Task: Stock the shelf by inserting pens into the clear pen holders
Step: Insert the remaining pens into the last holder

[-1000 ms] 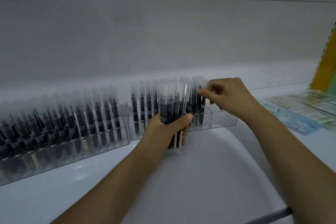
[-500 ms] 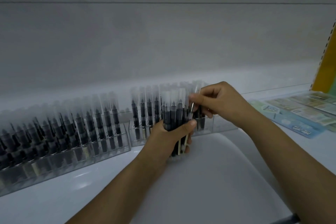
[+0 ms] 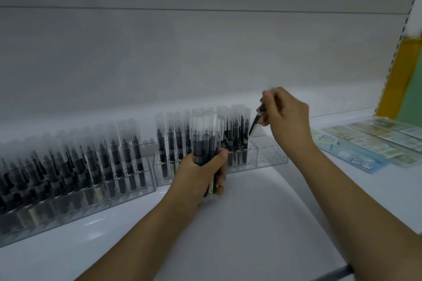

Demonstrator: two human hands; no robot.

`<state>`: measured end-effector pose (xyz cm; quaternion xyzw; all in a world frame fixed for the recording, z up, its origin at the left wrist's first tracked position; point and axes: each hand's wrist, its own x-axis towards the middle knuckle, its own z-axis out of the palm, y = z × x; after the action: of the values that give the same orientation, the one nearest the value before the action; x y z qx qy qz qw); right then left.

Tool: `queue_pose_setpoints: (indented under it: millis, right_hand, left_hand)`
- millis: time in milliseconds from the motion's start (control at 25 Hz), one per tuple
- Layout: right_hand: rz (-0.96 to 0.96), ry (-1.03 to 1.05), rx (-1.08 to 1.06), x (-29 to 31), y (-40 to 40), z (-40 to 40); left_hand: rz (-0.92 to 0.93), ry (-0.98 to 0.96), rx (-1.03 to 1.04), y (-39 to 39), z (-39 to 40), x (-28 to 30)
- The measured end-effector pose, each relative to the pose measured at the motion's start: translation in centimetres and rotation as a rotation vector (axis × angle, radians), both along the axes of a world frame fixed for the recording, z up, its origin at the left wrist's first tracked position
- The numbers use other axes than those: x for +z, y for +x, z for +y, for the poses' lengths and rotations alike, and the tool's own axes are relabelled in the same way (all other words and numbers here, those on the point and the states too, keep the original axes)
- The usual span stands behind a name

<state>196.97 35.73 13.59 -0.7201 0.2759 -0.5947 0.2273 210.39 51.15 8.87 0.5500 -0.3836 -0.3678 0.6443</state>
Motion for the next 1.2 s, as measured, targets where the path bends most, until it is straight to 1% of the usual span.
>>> queue_pose_setpoints:
  millis: [80, 240, 320, 360, 400, 440, 480, 520, 560, 600, 680, 760, 840, 920, 960, 1080, 1120, 1160, 1200]
  right_hand:
    - [0.147, -0.006, 0.01, -0.3, 0.1, -0.5]
    - [0.573, -0.081, 0.01, -1.0, 0.5, -1.3]
    - [0.661, -0.035, -0.041, -1.1, 0.4, -1.6]
    - [0.64, -0.014, -0.094, -1.0, 0.2, -1.6]
    - [0.549, -0.007, -0.171, -0.7, -0.1, -1.5]
    - [0.399, -0.028, -0.243, -0.3, -0.2, -1.0]
    - [0.235, -0.072, -0.261, 0.1, -0.2, -0.3]
    - [0.121, -0.134, -0.213, 0.4, -0.1, 0.7]
    - [0.108, -0.191, -0.116, 0.7, 0.2, 1.8]
    - [0.174, -0.225, 0.012, 0.8, 0.8, 3.0]
    - [0.341, -0.161, 0.224, 0.5, 2.0, 4.6]
    - [0.381, -0.059, 0.319, 0.3, 2.2, 4.8]
    - [0.347, -0.021, 0.327, 0.5, 1.6, 4.5]
    - [0.233, 0.002, 0.296, 0.7, 0.9, 4.1]
    - [0.128, 0.01, 0.271, 0.7, 0.7, 3.7]
    - [-0.277, -0.008, 0.153, 1.3, -0.1, 2.6]
    - [-0.374, -0.027, 0.119, 1.5, -0.5, 2.4]
    - [-0.406, -0.052, 0.078, 1.6, -0.7, 2.2]
    - [-0.373, -0.076, 0.037, 1.5, -0.8, 2.0]
  left_hand:
    - [0.027, -0.009, 0.001, 0.0, 0.1, 0.1]
    - [0.0, -0.013, 0.01, 0.1, 0.0, -0.1]
    - [-0.002, -0.025, 0.006, 0.1, 0.0, -0.2]
    - [-0.001, -0.031, 0.0, 0.1, 0.0, -0.1]
    - [-0.004, -0.034, -0.008, 0.1, 0.1, 0.0]
    - [-0.009, -0.032, -0.014, 0.2, 0.1, 0.0]
    - [-0.011, -0.027, -0.016, 0.3, 0.2, 0.2]
    - [-0.01, -0.023, -0.018, 0.2, 0.3, 0.3]
    - [-0.005, -0.025, -0.024, 0.2, 0.4, 0.5]
    - [-0.001, -0.032, -0.027, 0.1, 0.6, 0.6]
    - [0.006, -0.043, -0.037, 0.0, 0.6, 0.7]
    - [0.017, -0.051, -0.054, 0.0, 0.5, 0.7]
    - [0.046, -0.054, -0.049, -0.1, 0.5, 0.8]
    - [0.079, -0.047, -0.034, -0.3, 0.5, 0.9]
    - [0.078, -0.04, -0.031, -0.3, 0.5, 0.9]
    - [0.021, 0.004, -0.01, -0.1, 0.5, 0.7]
    - [-0.002, 0.02, -0.006, -0.1, 0.5, 0.7]
    - [-0.017, 0.034, -0.005, -0.1, 0.5, 0.6]
    - [-0.023, 0.043, -0.006, -0.1, 0.5, 0.6]
